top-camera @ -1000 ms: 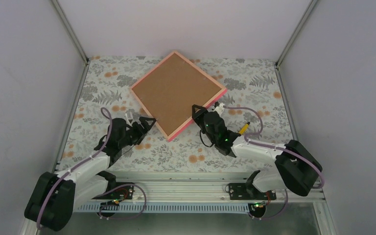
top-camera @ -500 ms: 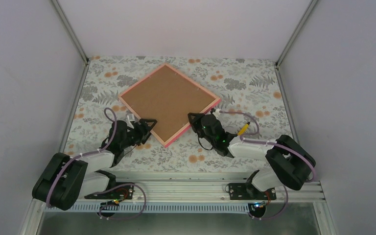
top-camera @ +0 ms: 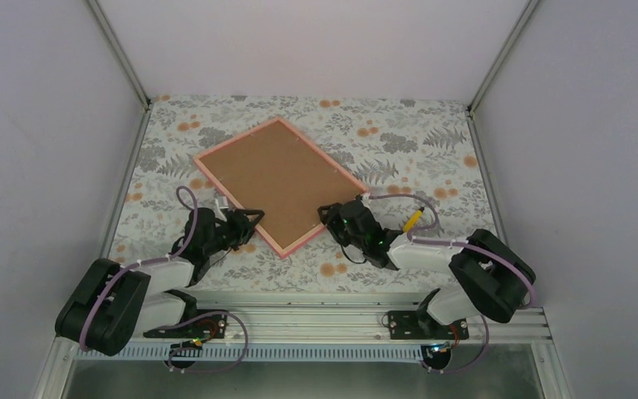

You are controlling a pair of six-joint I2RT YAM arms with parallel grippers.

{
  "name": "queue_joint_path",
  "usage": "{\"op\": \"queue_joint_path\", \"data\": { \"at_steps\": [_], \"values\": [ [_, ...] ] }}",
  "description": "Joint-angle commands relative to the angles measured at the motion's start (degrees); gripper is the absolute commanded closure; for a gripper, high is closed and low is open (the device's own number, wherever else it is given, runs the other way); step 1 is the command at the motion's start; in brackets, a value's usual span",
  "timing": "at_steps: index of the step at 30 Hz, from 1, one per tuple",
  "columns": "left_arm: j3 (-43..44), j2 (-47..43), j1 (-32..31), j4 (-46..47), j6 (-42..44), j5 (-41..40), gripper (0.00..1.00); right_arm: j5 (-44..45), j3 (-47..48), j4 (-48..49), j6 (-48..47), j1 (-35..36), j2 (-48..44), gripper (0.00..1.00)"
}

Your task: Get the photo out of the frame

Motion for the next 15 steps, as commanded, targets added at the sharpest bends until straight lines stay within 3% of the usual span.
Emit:
{"op": "queue_joint_path", "data": {
  "at_steps": [1, 6, 9, 15],
  "values": [
    [0.07, -1.65, 0.21, 4.37, 0.66, 0.37, 0.66, -1.95, -1.31, -5.02, -3.32, -0.77, -1.34, 0.42],
    [0.22, -2.23, 0.18, 3.17, 1.41, 0.64, 0.7, -2.37, -1.57, -9.97, -7.17, -3.0, -5.03, 0.25],
    [0.53, -2.9, 0.13, 1.61, 2.42, 0.82, 0.72, -2.92, -1.48, -13.32, -13.12, -5.47, -7.63, 0.21],
    [2.87, -5.1, 0.25, -5.11, 6.89, 1.38, 0.75, -8.58, 2.16, -18.38, -31.97, -13.76, -8.06, 0.14]
  ]
}}
